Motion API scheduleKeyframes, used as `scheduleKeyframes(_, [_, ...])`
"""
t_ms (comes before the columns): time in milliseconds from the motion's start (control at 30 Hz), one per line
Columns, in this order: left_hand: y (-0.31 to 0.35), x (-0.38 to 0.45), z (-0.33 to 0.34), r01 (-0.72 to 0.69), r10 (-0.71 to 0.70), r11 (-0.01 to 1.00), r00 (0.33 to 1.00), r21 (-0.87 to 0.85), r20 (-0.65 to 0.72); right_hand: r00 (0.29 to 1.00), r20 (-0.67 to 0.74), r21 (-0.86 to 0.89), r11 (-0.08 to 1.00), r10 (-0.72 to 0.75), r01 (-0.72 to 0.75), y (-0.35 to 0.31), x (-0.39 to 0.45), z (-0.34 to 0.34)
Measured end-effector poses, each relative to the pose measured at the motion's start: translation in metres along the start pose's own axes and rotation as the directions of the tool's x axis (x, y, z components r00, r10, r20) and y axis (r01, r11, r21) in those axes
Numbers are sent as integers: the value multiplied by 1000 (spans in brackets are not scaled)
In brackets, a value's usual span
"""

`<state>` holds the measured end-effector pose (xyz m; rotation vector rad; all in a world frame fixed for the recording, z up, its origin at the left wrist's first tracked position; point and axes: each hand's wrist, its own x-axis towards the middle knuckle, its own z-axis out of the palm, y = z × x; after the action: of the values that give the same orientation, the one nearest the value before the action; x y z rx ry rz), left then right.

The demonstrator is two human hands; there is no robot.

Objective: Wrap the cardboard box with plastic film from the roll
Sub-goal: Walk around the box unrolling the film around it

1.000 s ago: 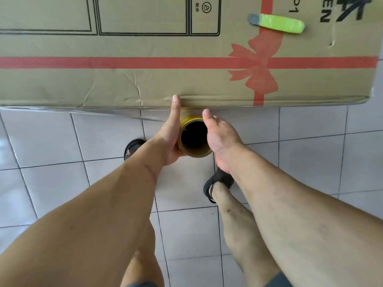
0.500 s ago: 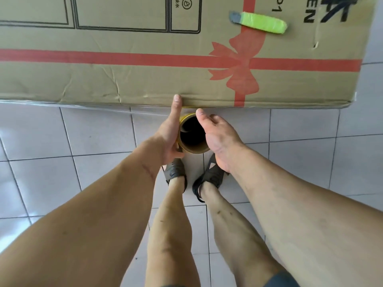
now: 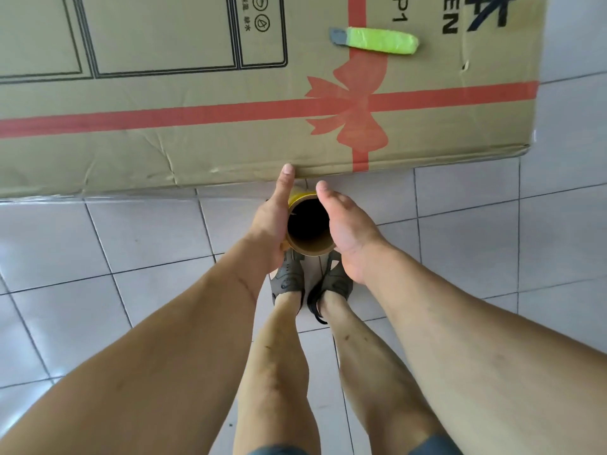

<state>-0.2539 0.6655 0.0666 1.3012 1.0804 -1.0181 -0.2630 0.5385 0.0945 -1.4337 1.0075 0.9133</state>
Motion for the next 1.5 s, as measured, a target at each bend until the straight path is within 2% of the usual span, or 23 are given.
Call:
scheduleKeyframes(100, [6,-3,3,41,-34,998,991,-53,133,999,-31,18,999,-33,34,-3,-3,-3])
scheduleKeyframes(200, [-1,1,7,107,-84,989,975,-102,206,996,-53,-28,997,-72,71,-4,1,-12])
scheduleKeyframes(267, [-3,-2,12,110,-103,994,977,-27,185,996,-61,-38,997,-62,60,-4,0,-16])
scheduleKeyframes(367, [-3,1,20,26,-29,997,998,67,55,999,-48,18,1000,10,-9,0,-5,-18])
scheduleKeyframes(400, [-2,1,22,19,-22,998,998,61,55,999,-39,31,999,22,-20,2,-4,-19])
scheduleKeyframes(500, [1,1,30,44,-47,999,986,20,158,998,-62,60,998,-8,12,3,-2,-27])
scheduleKeyframes(667, [-12,-1,46,92,-81,995,975,-46,207,993,-45,-65,992,-109,106,-1,0,-48])
scheduleKeyframes(733, [-20,3,54,55,-53,998,986,-8,158,993,-58,-71,993,-101,97,1,1,-54])
scheduleKeyframes(800, [-22,10,59,-21,20,1000,999,23,37,995,-58,-69,994,-83,79,1,0,-60])
scheduleKeyframes(833, [-20,10,62,-36,35,999,999,33,30,996,-54,-58,996,-72,68,0,0,-63])
scheduleKeyframes(933, [-6,-2,71,9,-10,1000,988,10,154,998,-20,-3,998,-55,55,-2,1,-73])
scheduleKeyframes(1033, [-9,-6,81,59,-56,998,977,-6,206,995,-36,-70,994,-90,87,3,0,-82])
scheduleKeyframes(1133, [-18,-10,95,57,-65,996,990,64,129,990,-83,-114,988,-112,102,3,-1,-93])
scheduleKeyframes(1200, [-24,-2,101,-22,25,996,999,86,-31,994,-79,-89,993,-79,72,3,0,-102])
scheduleKeyframes(1233, [-23,-2,104,-58,64,995,996,82,-70,996,-68,-67,997,-54,49,5,-1,-105])
scheduleKeyframes(1367, [-8,-8,117,-49,45,997,997,60,68,997,-75,15,1000,7,-5,9,1,-115])
scheduleKeyframes(1500, [-11,-8,125,42,-38,999,986,-23,162,997,-73,12,1000,-28,29,10,-1,-129])
